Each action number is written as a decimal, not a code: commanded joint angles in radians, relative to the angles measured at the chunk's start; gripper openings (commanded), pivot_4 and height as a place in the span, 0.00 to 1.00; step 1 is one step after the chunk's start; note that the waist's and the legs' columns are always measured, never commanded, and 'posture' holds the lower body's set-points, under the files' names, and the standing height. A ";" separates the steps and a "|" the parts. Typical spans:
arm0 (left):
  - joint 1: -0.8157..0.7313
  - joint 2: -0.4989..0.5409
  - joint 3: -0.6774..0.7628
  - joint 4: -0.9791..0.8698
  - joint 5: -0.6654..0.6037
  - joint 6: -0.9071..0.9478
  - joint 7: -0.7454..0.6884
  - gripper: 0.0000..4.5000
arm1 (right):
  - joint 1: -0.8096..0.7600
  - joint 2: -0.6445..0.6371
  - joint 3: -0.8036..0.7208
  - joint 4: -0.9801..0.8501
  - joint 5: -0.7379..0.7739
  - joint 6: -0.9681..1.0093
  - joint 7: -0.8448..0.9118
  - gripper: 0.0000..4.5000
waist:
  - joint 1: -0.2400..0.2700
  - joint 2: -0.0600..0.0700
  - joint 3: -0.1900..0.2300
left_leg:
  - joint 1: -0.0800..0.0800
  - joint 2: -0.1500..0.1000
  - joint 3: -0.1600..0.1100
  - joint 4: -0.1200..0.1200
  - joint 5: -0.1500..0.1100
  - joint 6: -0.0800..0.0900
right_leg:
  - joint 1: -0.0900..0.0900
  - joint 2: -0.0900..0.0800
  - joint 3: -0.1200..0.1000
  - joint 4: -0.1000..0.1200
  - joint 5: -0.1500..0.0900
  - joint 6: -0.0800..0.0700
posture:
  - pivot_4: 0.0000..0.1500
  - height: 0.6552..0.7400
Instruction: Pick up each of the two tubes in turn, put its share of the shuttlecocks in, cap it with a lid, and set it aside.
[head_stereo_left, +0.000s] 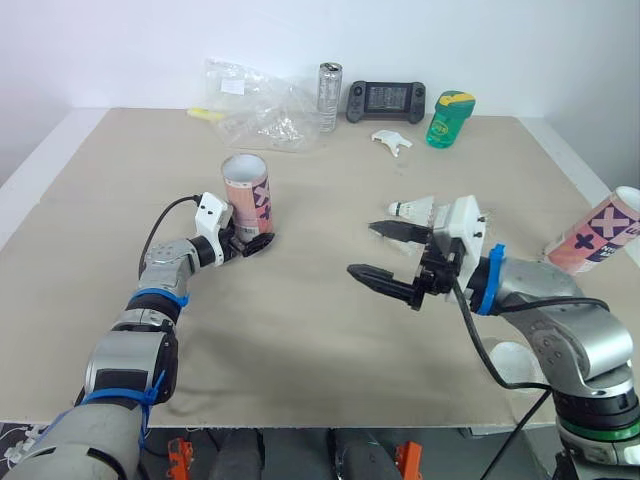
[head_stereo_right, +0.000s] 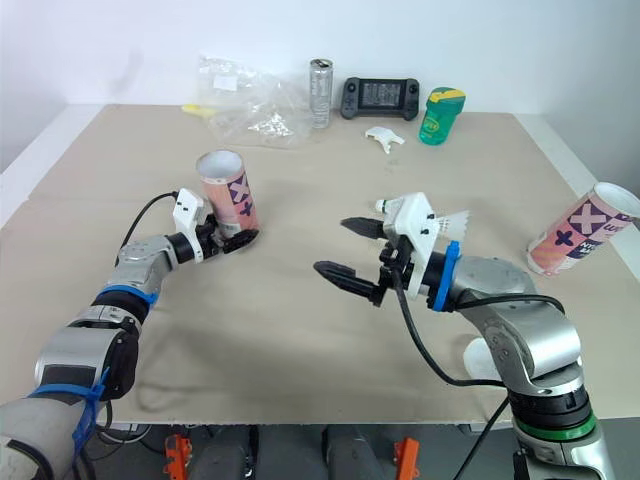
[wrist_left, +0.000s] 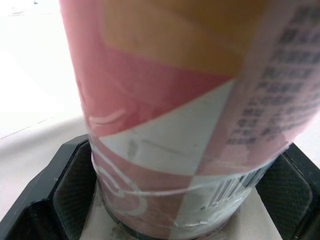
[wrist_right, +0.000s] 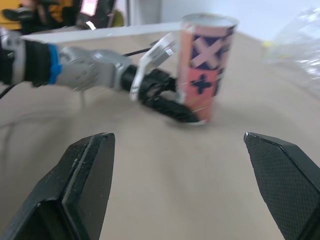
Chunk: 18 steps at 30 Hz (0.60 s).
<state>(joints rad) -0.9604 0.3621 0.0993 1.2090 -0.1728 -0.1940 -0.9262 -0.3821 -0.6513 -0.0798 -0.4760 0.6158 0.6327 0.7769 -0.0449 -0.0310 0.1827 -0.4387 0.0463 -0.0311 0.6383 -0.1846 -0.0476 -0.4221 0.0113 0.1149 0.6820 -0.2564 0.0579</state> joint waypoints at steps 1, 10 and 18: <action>-0.029 0.002 0.021 -0.003 0.002 -0.022 -0.008 0.87 | -0.023 0.007 -0.033 -0.024 0.022 -0.016 -0.017 1.00 | 0.000 0.000 0.000 | 0.000 0.000 0.000 0.000 0.000 0.000 | 0.000 0.000 0.000 0.000 0.000 0.000 | 1.00 0.81; 0.008 0.016 0.003 -0.048 0.027 -0.049 -0.056 0.72 | -0.023 -0.005 -0.030 0.000 0.001 -0.024 -0.024 1.00 | 0.000 0.000 0.000 | 0.000 0.000 0.000 0.000 0.000 0.000 | 0.000 0.000 0.000 0.000 0.000 0.000 | 1.00 0.81; 0.091 0.110 -0.139 -0.329 0.087 -0.031 -0.303 0.72 | 0.047 -0.067 -0.137 0.150 -0.091 -0.041 -0.081 1.00 | 0.000 0.000 0.000 | 0.000 0.000 0.000 0.000 0.000 0.000 | 0.000 0.000 0.000 0.000 0.001 -0.003 | 1.00 0.81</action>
<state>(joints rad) -0.8736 0.4479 -0.0102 0.9762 -0.0943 -0.2323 -1.1451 -0.3459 -0.7055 -0.1711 -0.3281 0.5327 0.6124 0.6994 -0.0445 -0.0310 0.1826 -0.4387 0.0463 -0.0311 0.6376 -0.1842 -0.0479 -0.4218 0.0110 0.1146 0.6822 -0.2544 0.0532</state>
